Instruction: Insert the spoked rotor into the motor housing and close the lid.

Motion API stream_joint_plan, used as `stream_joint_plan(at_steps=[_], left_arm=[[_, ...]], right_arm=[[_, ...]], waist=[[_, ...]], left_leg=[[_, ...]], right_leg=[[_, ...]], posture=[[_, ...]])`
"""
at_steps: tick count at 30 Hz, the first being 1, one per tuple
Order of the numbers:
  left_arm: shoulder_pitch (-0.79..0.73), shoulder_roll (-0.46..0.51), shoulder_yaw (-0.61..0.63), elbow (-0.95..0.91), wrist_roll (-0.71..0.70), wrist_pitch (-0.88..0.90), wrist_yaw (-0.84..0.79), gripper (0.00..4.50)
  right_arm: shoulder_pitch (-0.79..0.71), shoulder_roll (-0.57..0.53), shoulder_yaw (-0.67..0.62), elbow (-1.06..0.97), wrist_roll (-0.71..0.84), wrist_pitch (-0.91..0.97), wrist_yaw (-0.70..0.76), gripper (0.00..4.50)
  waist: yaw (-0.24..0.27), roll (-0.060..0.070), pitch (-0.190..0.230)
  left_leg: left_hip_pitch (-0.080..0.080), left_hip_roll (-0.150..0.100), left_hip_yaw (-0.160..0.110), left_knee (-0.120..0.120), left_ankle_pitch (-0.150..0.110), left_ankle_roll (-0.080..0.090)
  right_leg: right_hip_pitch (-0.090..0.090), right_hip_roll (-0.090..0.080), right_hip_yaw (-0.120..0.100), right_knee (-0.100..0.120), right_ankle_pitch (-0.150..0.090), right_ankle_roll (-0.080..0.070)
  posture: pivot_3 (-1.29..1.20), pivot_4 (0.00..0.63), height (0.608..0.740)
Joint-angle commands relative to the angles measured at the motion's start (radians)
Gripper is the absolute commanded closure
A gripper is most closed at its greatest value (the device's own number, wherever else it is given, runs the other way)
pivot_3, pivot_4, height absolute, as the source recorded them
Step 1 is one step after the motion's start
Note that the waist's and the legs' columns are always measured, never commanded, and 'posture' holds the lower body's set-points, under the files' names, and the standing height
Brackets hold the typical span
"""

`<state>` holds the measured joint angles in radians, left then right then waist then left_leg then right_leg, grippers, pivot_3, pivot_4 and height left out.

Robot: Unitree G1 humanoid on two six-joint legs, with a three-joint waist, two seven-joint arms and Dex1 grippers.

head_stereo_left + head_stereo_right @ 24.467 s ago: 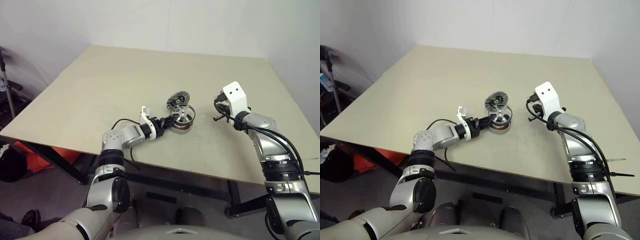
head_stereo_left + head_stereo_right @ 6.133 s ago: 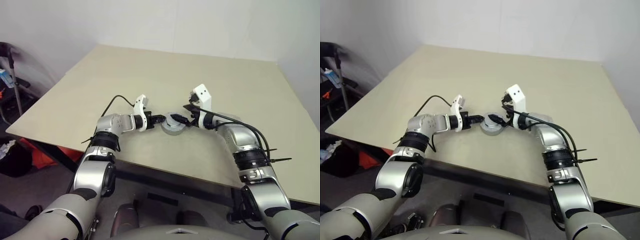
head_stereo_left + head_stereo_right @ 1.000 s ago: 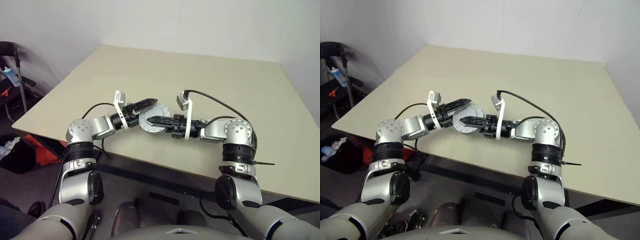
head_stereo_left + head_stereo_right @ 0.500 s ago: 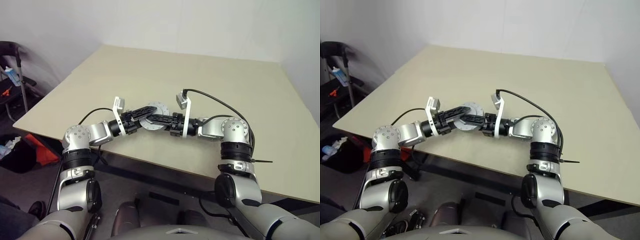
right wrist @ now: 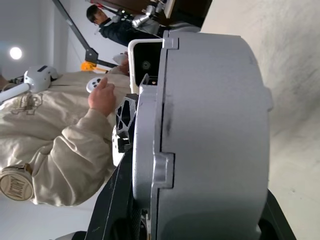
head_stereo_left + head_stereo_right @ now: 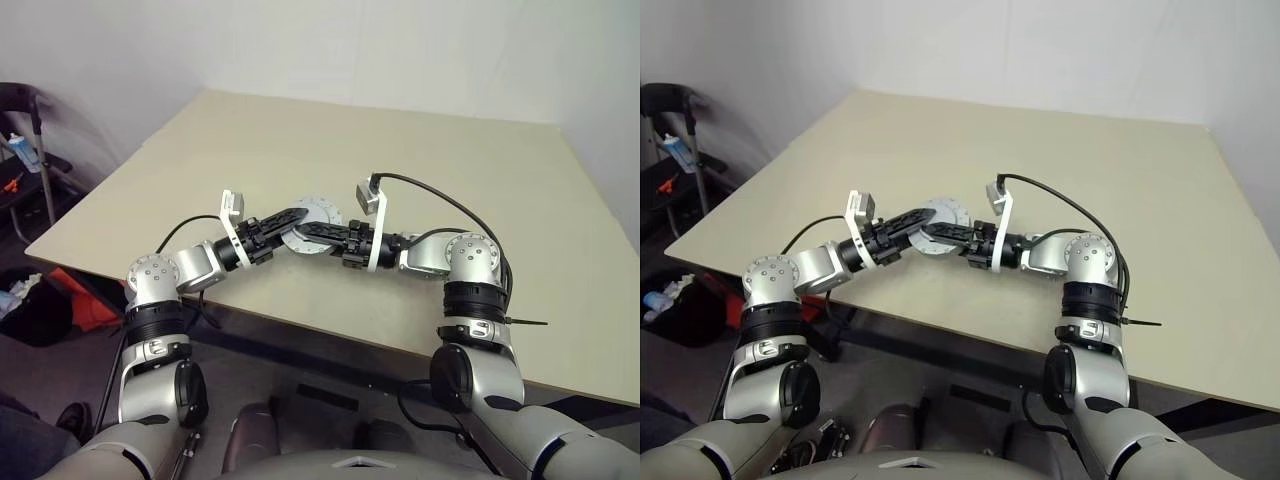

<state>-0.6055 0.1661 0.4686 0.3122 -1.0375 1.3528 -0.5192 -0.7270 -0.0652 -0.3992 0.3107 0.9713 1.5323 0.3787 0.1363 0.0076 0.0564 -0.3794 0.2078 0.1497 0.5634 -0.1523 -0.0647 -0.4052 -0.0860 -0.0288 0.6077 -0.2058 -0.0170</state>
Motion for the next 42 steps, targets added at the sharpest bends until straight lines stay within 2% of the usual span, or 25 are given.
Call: stream_joint_plan(at_steps=[1,22,26,31,42], left_arm=[[-0.003,0.001,-0.01,-0.033,-0.006,-0.012,0.021,2.16],[0.025,-0.068,0.05,-0.044,-0.06,-0.119,0.126,2.22],[0.042,-0.073,0.04,-0.063,-0.075,-0.124,0.138,2.22],[0.045,-0.061,0.038,-0.064,-0.093,-0.13,0.154,2.22],[0.028,-0.085,0.041,-0.033,-0.12,-0.147,0.188,2.22]], right_arm=[[-0.045,0.0,-0.004,-0.023,0.012,-0.011,0.002,2.47],[-0.061,-0.012,0.007,0.002,-0.024,-0.027,-0.007,2.47],[-0.061,-0.027,0.042,0.02,-0.065,-0.065,0.001,2.47],[-0.052,-0.033,0.077,0.004,-0.081,-0.089,0.02,0.78],[-0.045,-0.031,0.07,0.008,-0.103,-0.09,0.003,0.78]], waist=[[0.0,0.0,0.0],[0.0,0.0,0.0],[-0.001,0.0,0.0],[-0.001,0.0,0.0],[0.0,0.0,0.0]], left_leg=[[0.0,0.0,0.0,0.0,0.0,0.0],[0.0,0.0,0.0,0.0,0.0,0.0],[0.0,0.0,0.0,0.0,0.0,0.0],[0.0,0.0,0.0,0.001,0.0,0.0],[0.0,0.0,0.0,0.001,0.0,0.0]], right_leg=[[0.0,0.0,0.0,0.0,0.0,0.0],[0.0,0.0,0.0,0.0,0.0,0.0],[0.0,0.0,0.0,0.0,0.0,0.0],[0.0,0.0,0.0,0.0,0.0,0.0],[0.0,0.0,0.0,0.0,0.0,0.0]], posture=[[0.0,0.0,0.74],[0.0,0.0,0.74],[0.0,0.0,0.74],[0.0,0.0,0.74],[0.0,0.0,0.74]])
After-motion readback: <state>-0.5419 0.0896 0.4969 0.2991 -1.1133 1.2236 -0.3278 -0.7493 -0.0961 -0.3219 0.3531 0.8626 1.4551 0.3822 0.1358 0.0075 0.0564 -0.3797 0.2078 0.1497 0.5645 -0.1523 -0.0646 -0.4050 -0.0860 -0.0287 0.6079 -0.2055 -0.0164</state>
